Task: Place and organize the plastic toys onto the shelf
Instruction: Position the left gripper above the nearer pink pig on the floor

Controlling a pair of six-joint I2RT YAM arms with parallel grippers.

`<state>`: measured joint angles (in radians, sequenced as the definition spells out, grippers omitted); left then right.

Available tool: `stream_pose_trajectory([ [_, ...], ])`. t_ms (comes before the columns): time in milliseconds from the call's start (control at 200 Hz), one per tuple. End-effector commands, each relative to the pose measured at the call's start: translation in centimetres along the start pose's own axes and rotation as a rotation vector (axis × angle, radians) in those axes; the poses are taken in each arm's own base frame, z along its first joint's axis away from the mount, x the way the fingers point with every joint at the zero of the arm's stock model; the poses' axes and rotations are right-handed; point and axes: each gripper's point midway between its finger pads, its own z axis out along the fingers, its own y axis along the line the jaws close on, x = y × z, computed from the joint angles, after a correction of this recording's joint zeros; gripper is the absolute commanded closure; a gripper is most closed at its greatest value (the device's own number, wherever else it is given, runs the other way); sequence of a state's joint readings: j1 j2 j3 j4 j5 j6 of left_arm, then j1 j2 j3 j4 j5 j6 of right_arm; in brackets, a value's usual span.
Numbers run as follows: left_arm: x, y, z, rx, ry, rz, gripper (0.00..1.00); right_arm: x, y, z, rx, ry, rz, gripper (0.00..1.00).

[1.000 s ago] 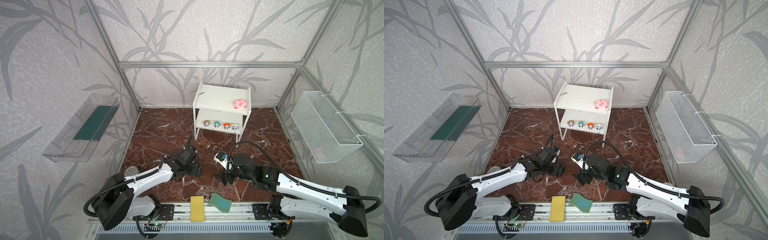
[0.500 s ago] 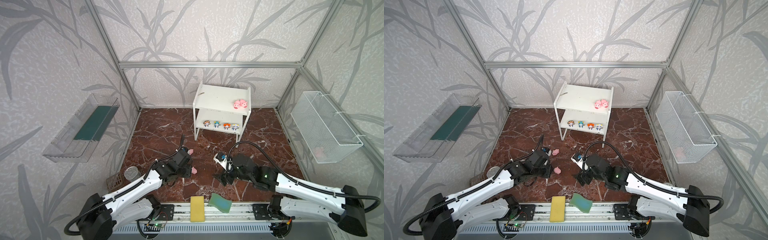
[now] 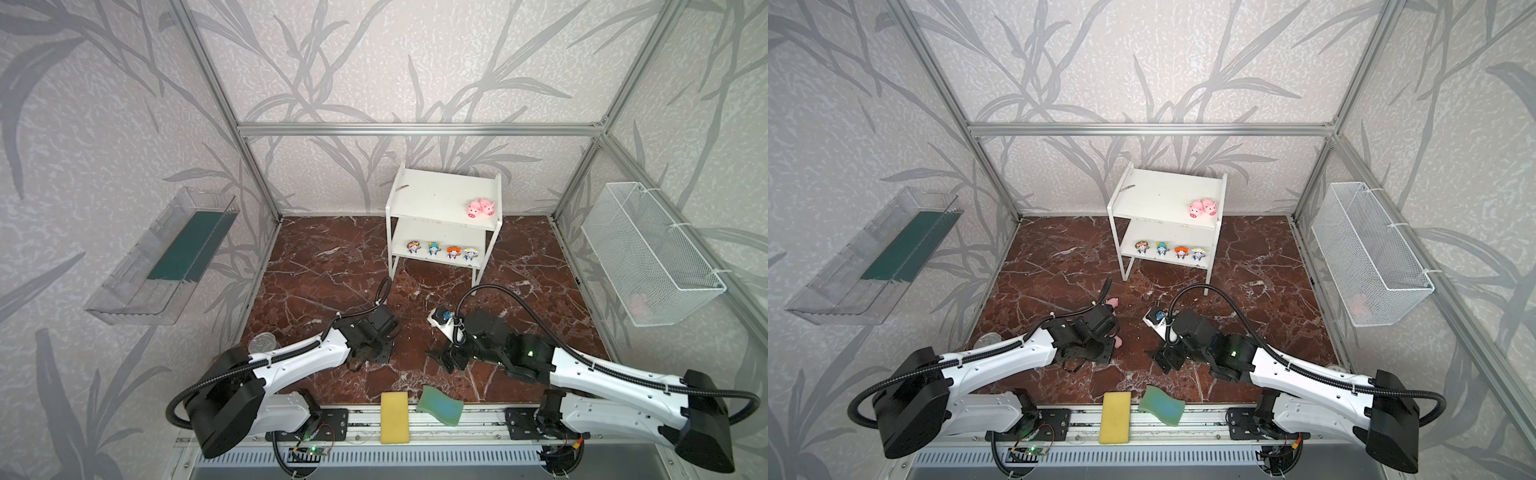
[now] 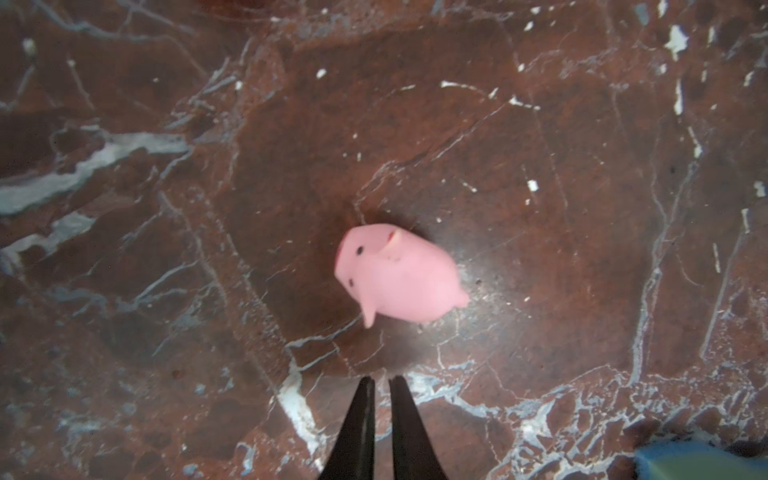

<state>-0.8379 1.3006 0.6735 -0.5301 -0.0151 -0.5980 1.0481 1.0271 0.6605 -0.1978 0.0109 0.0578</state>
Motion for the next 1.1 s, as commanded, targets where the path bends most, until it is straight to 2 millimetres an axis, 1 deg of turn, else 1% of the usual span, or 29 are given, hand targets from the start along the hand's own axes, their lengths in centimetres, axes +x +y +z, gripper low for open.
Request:
stream_pose_trajectory([
  [0,-2.2,-1.1,0.0,-0.009,-0.057,-0.019,0.90,-0.3,-0.2,-0.4,0.017,-0.029,-0.009,0.11],
  [190,-3.9,-2.2,0.9,-0.027,-0.060,0.001,0.93,0.0,-0.6,-0.9,0.040,-0.029,-0.013,0.10],
  [305,-5.0,-2.3,1.5,-0.065,-0.054,0.004,0.93,0.2,-0.9,-1.3,0.055,-0.034,-0.012,0.10],
  [435,-5.5,-2.9,2.0,-0.064,-0.040,0.024,0.94,0.5,-1.1,-1.6,0.065,-0.032,-0.009,0.10],
  [515,-5.9,-3.1,2.0,-0.059,-0.052,0.026,0.94,0.7,-1.2,-1.8,0.071,-0.032,-0.008,0.10],
  [665,-6.8,-1.9,1.7,-0.134,-0.059,0.044,0.94,0.8,-1.3,-1.8,0.073,-0.034,-0.007,0.11],
  [775,-7.7,-2.1,0.5,-0.119,-0.107,0.076,0.94,0.7,-1.3,-1.8,0.073,-0.033,-0.007,0.10],
  [810,-8.0,-2.3,-0.1,-0.099,-0.133,0.096,0.92,0.8,-1.3,-1.7,0.075,-0.031,-0.008,0.11],
  [915,-8.1,-3.0,-1.6,-0.023,-0.189,0.161,0.76,0.8,-1.3,-1.7,0.073,-0.032,-0.009,0.10],
  [1000,-7.2,-2.7,-2.2,-0.004,-0.191,0.198,0.62,0.7,-1.2,-1.6,0.069,-0.032,-0.009,0.10],
  [1095,-5.8,-2.2,-2.2,0.012,-0.165,0.223,0.52,0.6,-1.2,-1.5,0.068,-0.034,-0.008,0.10],
])
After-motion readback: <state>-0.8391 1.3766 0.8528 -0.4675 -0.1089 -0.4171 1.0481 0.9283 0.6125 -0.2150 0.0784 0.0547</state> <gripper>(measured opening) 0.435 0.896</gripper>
